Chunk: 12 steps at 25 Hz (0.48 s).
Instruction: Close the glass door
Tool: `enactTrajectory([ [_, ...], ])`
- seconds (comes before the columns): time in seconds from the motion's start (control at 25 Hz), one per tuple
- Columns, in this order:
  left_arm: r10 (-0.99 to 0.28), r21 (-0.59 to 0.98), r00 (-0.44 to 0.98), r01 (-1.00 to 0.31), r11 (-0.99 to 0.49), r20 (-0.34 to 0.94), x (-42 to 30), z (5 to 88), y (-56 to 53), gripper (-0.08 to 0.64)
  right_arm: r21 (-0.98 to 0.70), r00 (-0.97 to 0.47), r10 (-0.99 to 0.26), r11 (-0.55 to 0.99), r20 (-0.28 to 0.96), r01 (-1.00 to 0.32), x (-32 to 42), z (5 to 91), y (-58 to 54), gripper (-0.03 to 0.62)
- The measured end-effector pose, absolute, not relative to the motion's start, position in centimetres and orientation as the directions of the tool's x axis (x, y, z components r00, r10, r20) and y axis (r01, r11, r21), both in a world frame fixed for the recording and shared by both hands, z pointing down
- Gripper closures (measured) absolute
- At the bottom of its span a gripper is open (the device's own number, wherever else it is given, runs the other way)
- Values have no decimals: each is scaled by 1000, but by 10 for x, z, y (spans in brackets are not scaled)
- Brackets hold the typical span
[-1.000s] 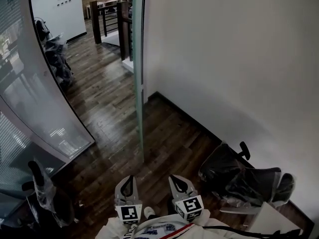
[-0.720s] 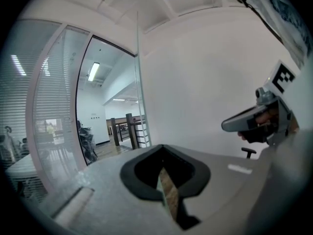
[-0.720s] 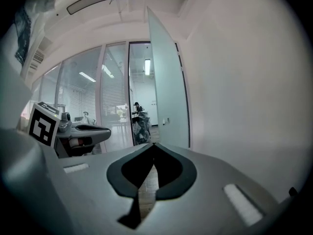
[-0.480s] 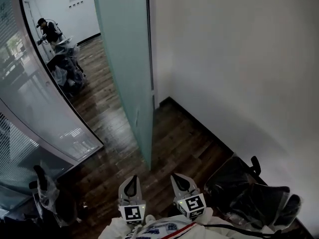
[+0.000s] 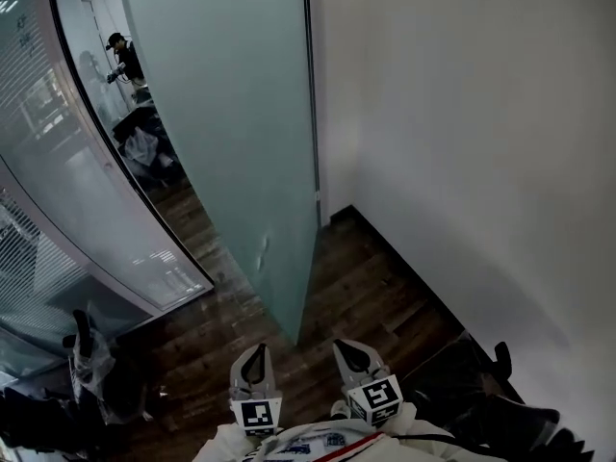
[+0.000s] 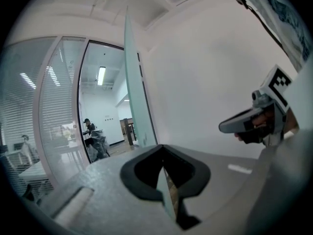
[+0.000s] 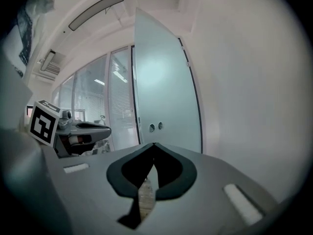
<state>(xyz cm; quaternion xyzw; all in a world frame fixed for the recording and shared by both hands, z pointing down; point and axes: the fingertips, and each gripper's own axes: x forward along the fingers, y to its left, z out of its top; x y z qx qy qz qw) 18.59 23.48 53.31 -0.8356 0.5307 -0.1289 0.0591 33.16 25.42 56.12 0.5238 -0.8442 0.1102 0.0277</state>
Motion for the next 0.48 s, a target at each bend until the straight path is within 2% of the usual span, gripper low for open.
enactTrajectory([
  [0.24, -916, -275, 365, -875, -398, 166, 207, 534, 233, 558, -226, -559, -816, 522, 147, -822, 335, 573, 240, 586],
  [0.48, -953, -273, 245, -918, -286, 176, 166, 548, 223, 558, -235, -682, -718, 646, 138, -727, 285, 575, 216, 586],
])
